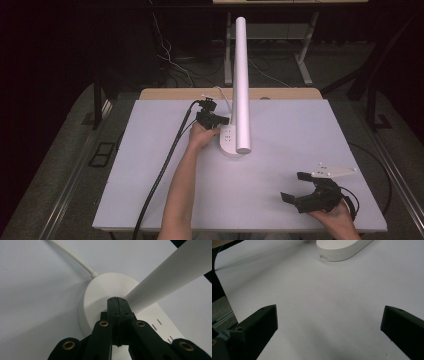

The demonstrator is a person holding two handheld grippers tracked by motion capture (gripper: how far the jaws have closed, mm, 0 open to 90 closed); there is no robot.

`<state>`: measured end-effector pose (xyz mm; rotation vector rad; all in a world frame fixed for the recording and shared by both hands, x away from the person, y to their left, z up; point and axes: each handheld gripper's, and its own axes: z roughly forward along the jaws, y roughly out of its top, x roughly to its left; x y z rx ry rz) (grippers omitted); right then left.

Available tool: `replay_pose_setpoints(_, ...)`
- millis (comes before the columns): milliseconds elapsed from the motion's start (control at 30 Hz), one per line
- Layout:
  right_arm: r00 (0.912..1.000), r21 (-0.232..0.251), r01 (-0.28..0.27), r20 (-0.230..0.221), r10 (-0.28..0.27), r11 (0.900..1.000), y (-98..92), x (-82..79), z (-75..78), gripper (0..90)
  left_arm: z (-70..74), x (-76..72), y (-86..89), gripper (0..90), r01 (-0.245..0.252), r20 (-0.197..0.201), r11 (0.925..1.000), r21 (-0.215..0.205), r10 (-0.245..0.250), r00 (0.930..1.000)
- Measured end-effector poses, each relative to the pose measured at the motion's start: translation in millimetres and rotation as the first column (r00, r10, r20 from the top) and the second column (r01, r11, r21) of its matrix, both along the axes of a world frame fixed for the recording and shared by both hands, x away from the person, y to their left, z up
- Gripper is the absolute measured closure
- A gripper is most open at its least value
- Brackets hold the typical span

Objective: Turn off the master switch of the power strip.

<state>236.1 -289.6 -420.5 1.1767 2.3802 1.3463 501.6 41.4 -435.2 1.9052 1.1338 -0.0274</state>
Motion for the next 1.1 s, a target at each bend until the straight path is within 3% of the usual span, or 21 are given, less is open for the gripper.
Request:
replay_pose_setpoints(167,1.0000,-0.003,-0.003,-0.002,0.003,1.000,1.0,1.0,-0.7,0.4,1.5,0.3,1.5,90.0,0.005,-0.007,1.0000,0.002,-0.005,1.0000)
replay_pose_setpoints(200,1.0000,-0.003,-0.003,-0.002,0.003,1.000,1.2,0.8,-0.6,0.4,2.4,-0.1,2.8,90.0,0.009,0.003,0.9999,-0.015,-0.009,1.0000)
replay_pose_setpoints(300,1.0000,-0.001,-0.001,-0.003,0.001,1.000,0.9,0.6,-0.5,0.4,6.5,-2.7,1.4,90.0,0.015,0.027,0.9990,0.042,-0.016,0.9995)
replay_pose_setpoints(400,1.0000,0.001,0.003,-0.007,-0.003,1.000,0.3,1.4,-0.8,0.4,7.3,-4.2,3.3,90.0,0.030,0.050,0.9974,0.065,-0.033,0.9982)
replay_pose_setpoints(467,1.0000,0.001,0.004,-0.008,-0.004,1.000,0.4,1.8,-1.1,0.4,8.1,-5.5,4.1,90.0,0.025,0.075,0.9982,0.055,-0.029,0.9968)
replay_pose_setpoints(700,1.0000,0.000,0.001,-0.005,-0.001,1.000,0.6,1.4,-1.0,0.4,14.9,-12.7,5.5,90.0,0.027,0.105,0.9984,0.050,-0.032,0.9939)
replay_pose_setpoints(867,1.0000,0.002,0.003,-0.008,-0.003,1.000,0.0,1.5,-1.0,0.4,22.9,-19.8,12.5,89.9,0.041,0.140,0.9948,0.094,-0.053,0.9888)
replay_pose_setpoints(1100,0.9999,0.005,0.007,-0.007,-0.007,1.000,-0.4,1.4,-0.6,0.4,35.7,-31.5,25.7,86.4,0.019,0.157,0.9979,0.063,-0.028,0.9871)
